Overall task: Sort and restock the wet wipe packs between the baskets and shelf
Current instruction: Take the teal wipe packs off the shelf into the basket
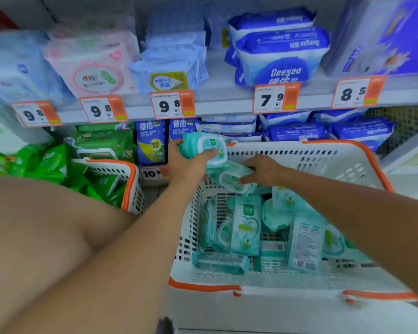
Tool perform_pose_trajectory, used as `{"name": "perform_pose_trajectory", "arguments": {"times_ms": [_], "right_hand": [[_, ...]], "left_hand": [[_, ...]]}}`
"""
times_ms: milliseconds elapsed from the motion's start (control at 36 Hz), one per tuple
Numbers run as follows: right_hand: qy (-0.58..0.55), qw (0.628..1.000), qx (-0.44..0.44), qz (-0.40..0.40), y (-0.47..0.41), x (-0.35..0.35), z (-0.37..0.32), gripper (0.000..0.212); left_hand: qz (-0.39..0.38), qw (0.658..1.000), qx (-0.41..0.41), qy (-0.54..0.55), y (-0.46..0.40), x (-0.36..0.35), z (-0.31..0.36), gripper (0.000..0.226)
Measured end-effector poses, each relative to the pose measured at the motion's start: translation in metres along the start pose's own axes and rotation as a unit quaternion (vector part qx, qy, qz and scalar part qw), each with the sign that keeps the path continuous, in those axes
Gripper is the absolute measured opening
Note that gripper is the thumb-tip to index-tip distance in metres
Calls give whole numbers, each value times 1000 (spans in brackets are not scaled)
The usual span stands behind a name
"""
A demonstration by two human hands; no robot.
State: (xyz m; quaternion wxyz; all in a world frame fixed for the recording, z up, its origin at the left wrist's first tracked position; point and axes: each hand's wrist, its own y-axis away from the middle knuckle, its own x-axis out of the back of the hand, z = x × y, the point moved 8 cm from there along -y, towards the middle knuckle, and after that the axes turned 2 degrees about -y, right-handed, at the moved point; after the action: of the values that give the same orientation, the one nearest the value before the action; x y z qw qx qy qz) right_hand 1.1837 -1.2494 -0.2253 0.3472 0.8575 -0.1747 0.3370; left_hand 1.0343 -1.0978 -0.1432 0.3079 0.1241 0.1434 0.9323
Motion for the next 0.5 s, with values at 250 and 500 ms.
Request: {"name": "perform_pose_trajectory", "arguments": {"times_ms": [250,500], "right_hand": [[-338,940,9,-52,173,179,-40,44],[-468,823,246,208,273,302,-108,48]], "left_hand": [[-71,985,-144,64,46,-27,128,68],[-179,929,-321,51,108,-59,282,77]]}}
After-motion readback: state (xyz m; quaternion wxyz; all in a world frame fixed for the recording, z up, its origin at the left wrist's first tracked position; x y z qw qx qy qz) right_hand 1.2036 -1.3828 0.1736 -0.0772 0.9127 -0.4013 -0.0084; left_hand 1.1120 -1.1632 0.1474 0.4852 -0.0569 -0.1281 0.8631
